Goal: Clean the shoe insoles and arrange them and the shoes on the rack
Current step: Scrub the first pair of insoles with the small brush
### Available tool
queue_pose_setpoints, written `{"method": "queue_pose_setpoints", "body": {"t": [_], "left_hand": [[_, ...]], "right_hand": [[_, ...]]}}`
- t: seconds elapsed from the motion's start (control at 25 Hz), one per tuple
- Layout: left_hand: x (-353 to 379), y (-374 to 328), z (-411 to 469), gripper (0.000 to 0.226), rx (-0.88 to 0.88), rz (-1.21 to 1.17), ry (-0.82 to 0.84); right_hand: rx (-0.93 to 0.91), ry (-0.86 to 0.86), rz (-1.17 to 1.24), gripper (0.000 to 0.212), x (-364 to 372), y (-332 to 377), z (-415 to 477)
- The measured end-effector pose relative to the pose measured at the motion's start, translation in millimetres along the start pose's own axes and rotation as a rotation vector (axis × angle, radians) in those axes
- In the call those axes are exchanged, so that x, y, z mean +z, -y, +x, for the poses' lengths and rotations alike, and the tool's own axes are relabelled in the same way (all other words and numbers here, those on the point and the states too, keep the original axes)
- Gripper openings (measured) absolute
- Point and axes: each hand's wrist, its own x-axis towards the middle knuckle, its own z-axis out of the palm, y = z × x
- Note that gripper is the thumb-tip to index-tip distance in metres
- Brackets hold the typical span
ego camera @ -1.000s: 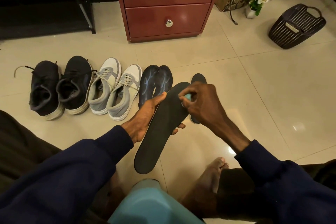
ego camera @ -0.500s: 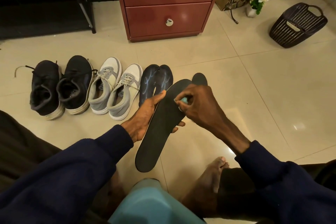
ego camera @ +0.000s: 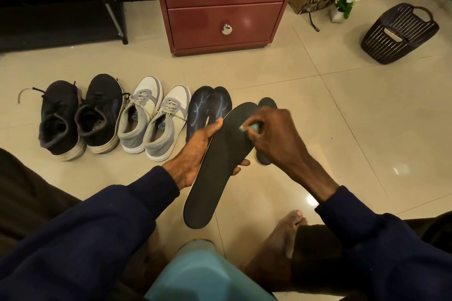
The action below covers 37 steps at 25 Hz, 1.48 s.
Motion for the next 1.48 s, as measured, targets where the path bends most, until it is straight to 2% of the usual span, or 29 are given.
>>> {"method": "queue_pose_setpoints", "body": {"t": [0.12,0.32,0.4,0.52,0.6,0.72,0.8,0.92,1.0,1.12,1.2,1.28,1.36,1.48], "left_hand": [[3,-1,0,0.068,-0.002,0.003,-0.003],[-5,0,-1,0.071,-0.011,-0.003,-0.025],[-3,0,0,0.069,-0.017,-0.013,-0.009],[4,0,-2,0.068,-0.026,-0.003,-0.013],[5,0,-3,0.069,-0.035,0.006,-0.017],[1,2,-3,0.07,-0.034,-0.005,-0.004],[1,1,-1,0.069,-0.037,-0.001,0.006],[7,1,-2,0.067,-0.056,0.013,-0.001],[6,1,-2,0.068,-0.057,0.019,0.0],[1,1,-3,0.066,-0.045,0.003,0.013],[2,0,-1,0.067,-0.049,0.004,0.026],[5,0,0,0.068,-0.06,0.018,0.027],[4,0,0,0.07,-0.068,0.052,0.026],[2,1,-2,0.068,-0.07,0.04,0.02]], "right_hand": [[0.123,-0.157,-0.082,0.01,-7,-17,5],[-0.061,0.095,0.086,0.009,10,8,-12],[-0.048,-0.002,0.023,0.008,6,0,-3],[0.114,-0.169,-0.047,0.012,-4,-15,7],[0.112,-0.128,-0.008,0.013,2,-11,3],[-0.024,0.042,0.103,0.011,13,4,-8],[-0.023,-0.023,0.067,0.009,8,-3,-1],[0.105,-0.192,-0.02,0.011,-3,-18,9],[0.122,-0.154,0.008,0.013,2,-10,4],[-0.08,-0.01,0.111,0.01,15,11,-6],[-0.099,-0.067,0.105,0.009,11,6,-1],[-0.01,-0.209,0.04,0.008,3,-6,9],[0.084,-0.28,0.013,0.01,0,-11,10],[0.025,-0.169,0.09,0.011,15,5,-4]]}}
